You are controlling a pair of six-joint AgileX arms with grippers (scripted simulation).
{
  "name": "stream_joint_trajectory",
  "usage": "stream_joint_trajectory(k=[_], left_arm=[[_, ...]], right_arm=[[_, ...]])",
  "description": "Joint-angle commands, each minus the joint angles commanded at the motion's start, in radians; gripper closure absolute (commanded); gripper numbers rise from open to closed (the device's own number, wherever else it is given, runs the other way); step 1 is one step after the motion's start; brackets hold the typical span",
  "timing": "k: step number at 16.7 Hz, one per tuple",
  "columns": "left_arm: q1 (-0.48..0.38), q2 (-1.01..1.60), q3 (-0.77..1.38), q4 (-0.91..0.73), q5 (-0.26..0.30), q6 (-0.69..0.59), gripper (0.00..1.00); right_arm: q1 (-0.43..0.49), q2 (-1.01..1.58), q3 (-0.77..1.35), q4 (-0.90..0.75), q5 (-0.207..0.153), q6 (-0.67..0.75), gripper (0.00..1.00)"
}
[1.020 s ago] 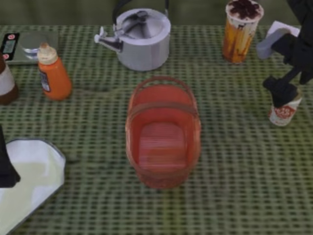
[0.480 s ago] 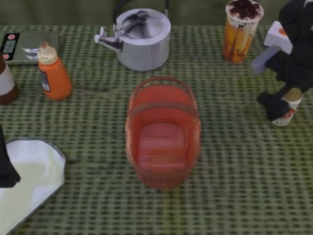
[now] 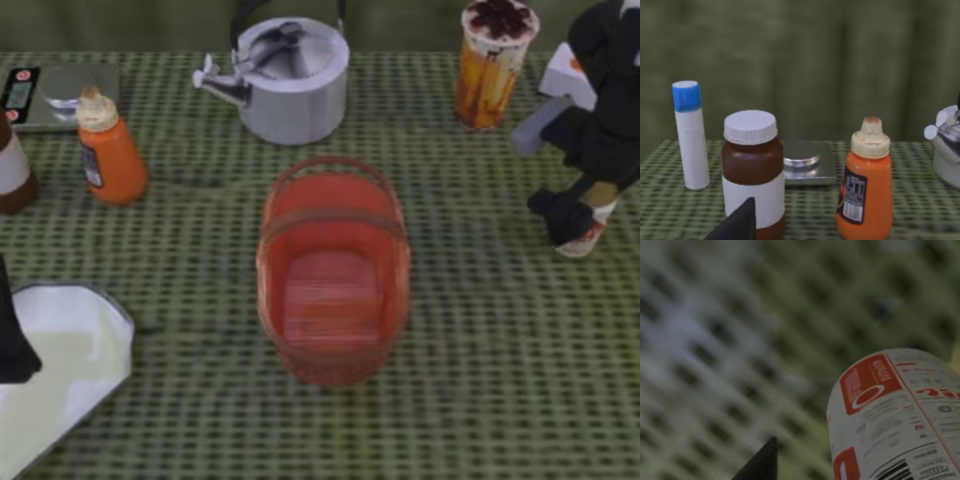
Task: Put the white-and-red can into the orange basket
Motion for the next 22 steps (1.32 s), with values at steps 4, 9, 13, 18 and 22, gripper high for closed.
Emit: stream_joint_trajectory(k=[4, 9, 13, 18, 22], left_arm=[[0.0, 0.0, 0.0, 0.0, 0.0, 0.0, 0.0], [0.0, 0.0, 0.0, 0.0, 0.0, 0.0, 0.0], [0.0, 0.0, 0.0, 0.0, 0.0, 0.0, 0.0], [0.0, 0.0, 0.0, 0.0, 0.0, 0.0, 0.0], [0.0, 0.0, 0.0, 0.0, 0.0, 0.0, 0.0]], right_arm=[[0.0, 0.0, 0.0, 0.0, 0.0, 0.0, 0.6], [0.0, 0.0, 0.0, 0.0, 0.0, 0.0, 0.98], [0.0, 0.0, 0.0, 0.0, 0.0, 0.0, 1.0], [-0.003, -0.002, 0.0, 0.0, 0.0, 0.001, 1.0], [0.01, -0.007, -0.015, 0.062, -0.04, 0.017, 1.0]])
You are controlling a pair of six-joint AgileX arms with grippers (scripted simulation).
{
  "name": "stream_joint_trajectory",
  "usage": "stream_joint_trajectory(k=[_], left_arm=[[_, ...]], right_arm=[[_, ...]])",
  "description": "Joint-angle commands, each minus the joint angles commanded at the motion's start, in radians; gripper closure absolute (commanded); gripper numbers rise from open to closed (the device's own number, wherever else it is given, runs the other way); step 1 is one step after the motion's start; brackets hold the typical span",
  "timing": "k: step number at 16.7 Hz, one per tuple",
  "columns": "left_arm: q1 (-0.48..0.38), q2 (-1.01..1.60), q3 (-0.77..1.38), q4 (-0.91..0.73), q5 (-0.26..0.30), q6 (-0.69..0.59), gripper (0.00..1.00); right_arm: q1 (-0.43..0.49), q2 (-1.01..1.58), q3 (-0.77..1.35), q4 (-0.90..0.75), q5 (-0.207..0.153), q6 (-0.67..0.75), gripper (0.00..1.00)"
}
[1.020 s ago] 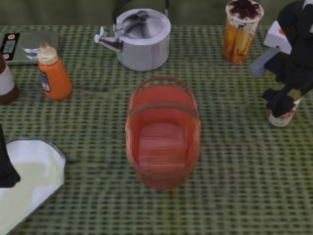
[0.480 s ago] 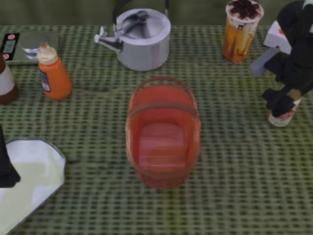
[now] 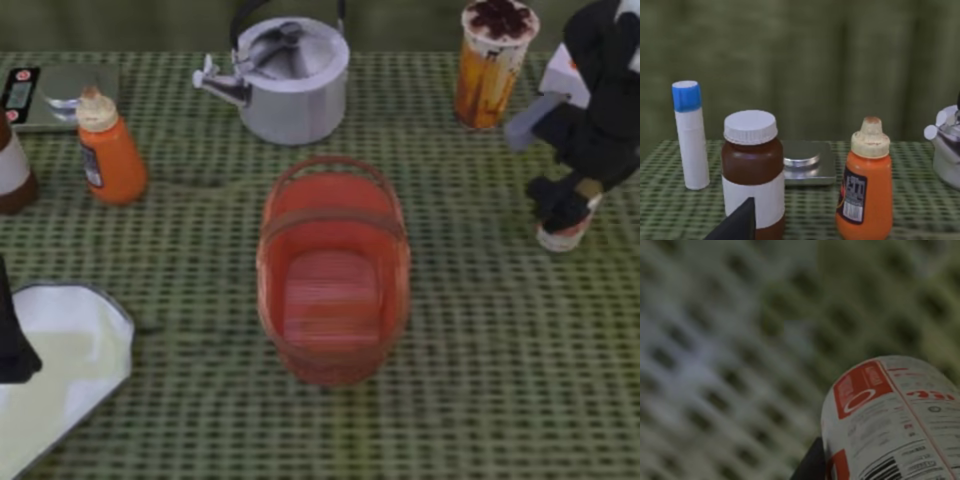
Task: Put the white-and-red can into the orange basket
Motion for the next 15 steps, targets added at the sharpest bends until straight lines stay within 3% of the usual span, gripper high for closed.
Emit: stream_joint_trajectory(k=[3, 6, 15], left_arm=[[0.0, 0.0, 0.0, 0.0, 0.0, 0.0, 0.0], [0.0, 0.0, 0.0, 0.0, 0.0, 0.0, 0.0], [0.0, 0.0, 0.0, 0.0, 0.0, 0.0, 0.0]], right_arm=[[0.022, -0.014, -0.04, 0.158, -0.095, 0.049, 1.0], [0.047, -0.036, -0.103, 0.396, -0.23, 0.128, 1.0], [0.137, -0.133, -0.373, 1.288, -0.738, 0.445, 1.0]])
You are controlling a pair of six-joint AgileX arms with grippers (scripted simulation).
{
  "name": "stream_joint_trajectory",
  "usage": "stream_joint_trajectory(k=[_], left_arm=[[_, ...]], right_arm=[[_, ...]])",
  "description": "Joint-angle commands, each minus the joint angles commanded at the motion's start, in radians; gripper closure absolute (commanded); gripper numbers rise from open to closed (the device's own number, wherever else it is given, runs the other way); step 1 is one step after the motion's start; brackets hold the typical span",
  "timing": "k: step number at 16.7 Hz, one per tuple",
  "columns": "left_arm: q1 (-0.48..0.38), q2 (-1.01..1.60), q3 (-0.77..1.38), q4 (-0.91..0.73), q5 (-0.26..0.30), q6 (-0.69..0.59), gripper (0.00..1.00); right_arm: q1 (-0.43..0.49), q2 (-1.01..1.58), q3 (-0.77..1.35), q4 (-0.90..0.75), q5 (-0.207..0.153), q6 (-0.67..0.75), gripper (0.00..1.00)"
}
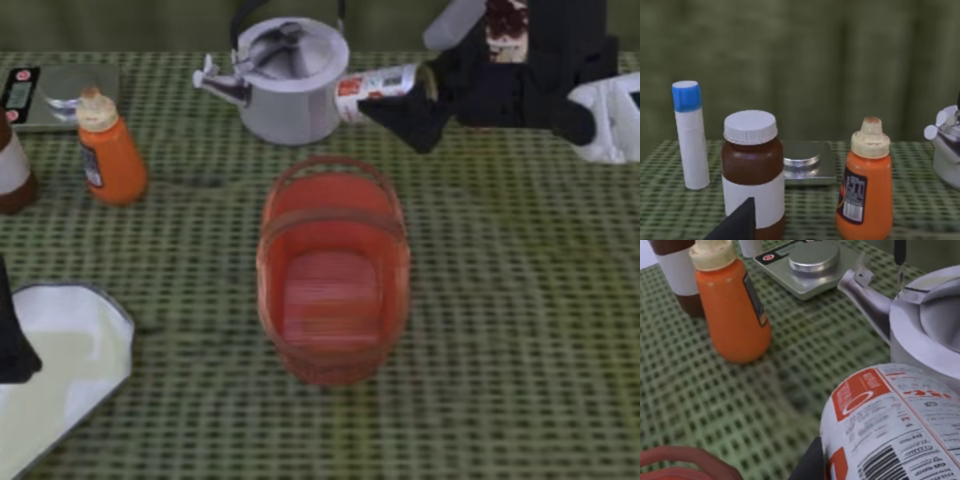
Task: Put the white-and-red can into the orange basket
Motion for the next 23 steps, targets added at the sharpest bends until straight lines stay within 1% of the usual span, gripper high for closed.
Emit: stream_joint_trajectory(k=[2, 4, 6, 8, 9, 10, 16, 18, 23], left_arm=[[0.0, 0.0, 0.0, 0.0, 0.0, 0.0, 0.0], [0.0, 0.0, 0.0, 0.0, 0.0, 0.0, 0.0], [0.0, 0.0, 0.0, 0.0, 0.0, 0.0, 0.0], [0.0, 0.0, 0.0, 0.0, 0.0, 0.0, 0.0], [0.0, 0.0, 0.0, 0.0, 0.0, 0.0, 0.0], [0.0, 0.0, 0.0, 0.0, 0.0, 0.0, 0.0], [0.0, 0.0, 0.0, 0.0, 0.0, 0.0, 0.0], [0.0, 0.0, 0.0, 0.0, 0.0, 0.0, 0.0], [0.0, 0.0, 0.0, 0.0, 0.0, 0.0, 0.0]], right_arm=[[0.019, -0.029, -0.055, 0.178, -0.103, 0.062, 1.0], [0.035, -0.058, -0.101, 0.33, -0.193, 0.113, 1.0], [0.049, -0.086, -0.136, 0.444, -0.263, 0.151, 1.0], [0.058, -0.107, -0.158, 0.517, -0.311, 0.175, 1.0], [0.06, -0.114, -0.165, 0.537, -0.324, 0.181, 1.0], [0.062, -0.118, -0.167, 0.546, -0.331, 0.184, 1.0], [0.058, -0.097, -0.167, 0.561, -0.332, 0.185, 1.0], [0.06, -0.045, -0.176, 0.619, -0.332, 0.184, 1.0], [0.065, 0.118, -0.217, 0.83, -0.328, 0.181, 1.0]])
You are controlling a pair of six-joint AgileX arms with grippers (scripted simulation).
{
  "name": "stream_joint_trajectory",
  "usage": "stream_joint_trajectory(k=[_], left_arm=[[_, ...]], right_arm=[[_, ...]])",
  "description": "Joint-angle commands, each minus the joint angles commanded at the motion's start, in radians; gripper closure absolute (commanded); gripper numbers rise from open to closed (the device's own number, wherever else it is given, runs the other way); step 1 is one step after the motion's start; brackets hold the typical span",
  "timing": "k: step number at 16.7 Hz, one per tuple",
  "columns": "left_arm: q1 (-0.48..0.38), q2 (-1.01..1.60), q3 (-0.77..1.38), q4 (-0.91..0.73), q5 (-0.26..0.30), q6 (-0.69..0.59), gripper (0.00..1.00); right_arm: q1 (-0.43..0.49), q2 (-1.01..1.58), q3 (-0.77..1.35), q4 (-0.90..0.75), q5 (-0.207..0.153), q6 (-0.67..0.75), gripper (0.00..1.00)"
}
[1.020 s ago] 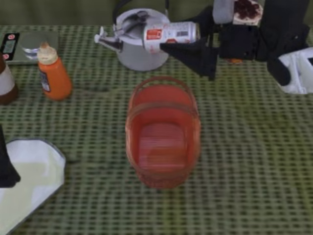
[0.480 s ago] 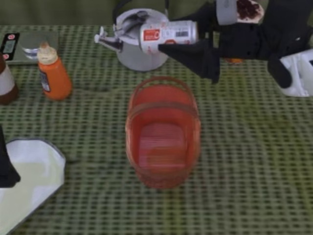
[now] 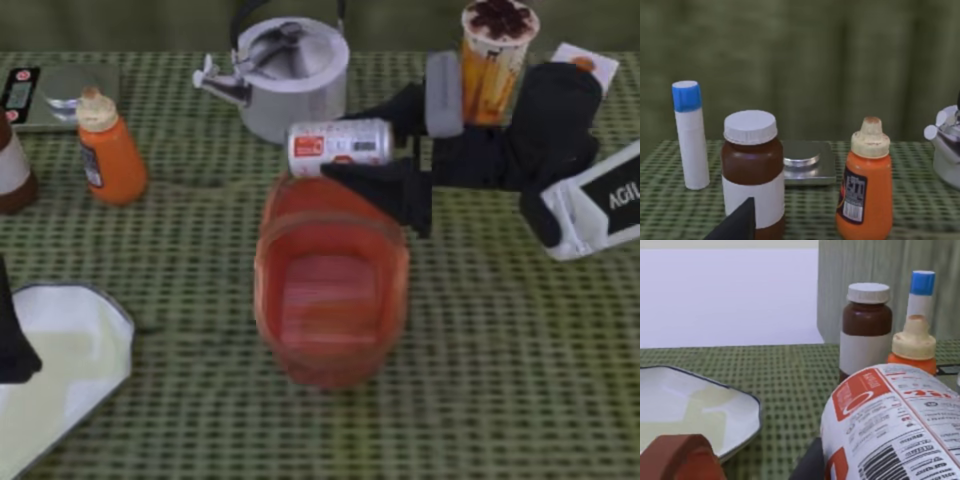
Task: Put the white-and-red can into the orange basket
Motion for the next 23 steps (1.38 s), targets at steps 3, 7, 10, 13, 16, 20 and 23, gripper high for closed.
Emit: stream_joint_trajectory(k=[3, 7, 10, 13, 16, 20, 23], left_arm=[[0.0, 0.0, 0.0, 0.0, 0.0, 0.0, 0.0], [0.0, 0.0, 0.0, 0.0, 0.0, 0.0, 0.0], [0.0, 0.0, 0.0, 0.0, 0.0, 0.0, 0.0], [0.0, 0.0, 0.0, 0.0, 0.0, 0.0, 0.0], [0.0, 0.0, 0.0, 0.0, 0.0, 0.0, 0.0], [0.0, 0.0, 0.0, 0.0, 0.0, 0.0, 0.0], [0.0, 0.0, 0.0, 0.0, 0.0, 0.0, 0.0]], right_arm=[[0.001, 0.032, -0.01, 0.036, 0.002, -0.001, 1.0], [0.001, 0.032, -0.01, 0.036, 0.002, -0.001, 0.92], [0.001, 0.032, -0.01, 0.036, 0.002, -0.001, 0.7], [0.001, 0.032, -0.01, 0.036, 0.002, -0.001, 0.47], [0.001, 0.032, -0.01, 0.036, 0.002, -0.001, 0.25], [0.001, 0.032, -0.01, 0.036, 0.002, -0.001, 0.0], [0.001, 0.032, -0.01, 0.036, 0.002, -0.001, 0.0]])
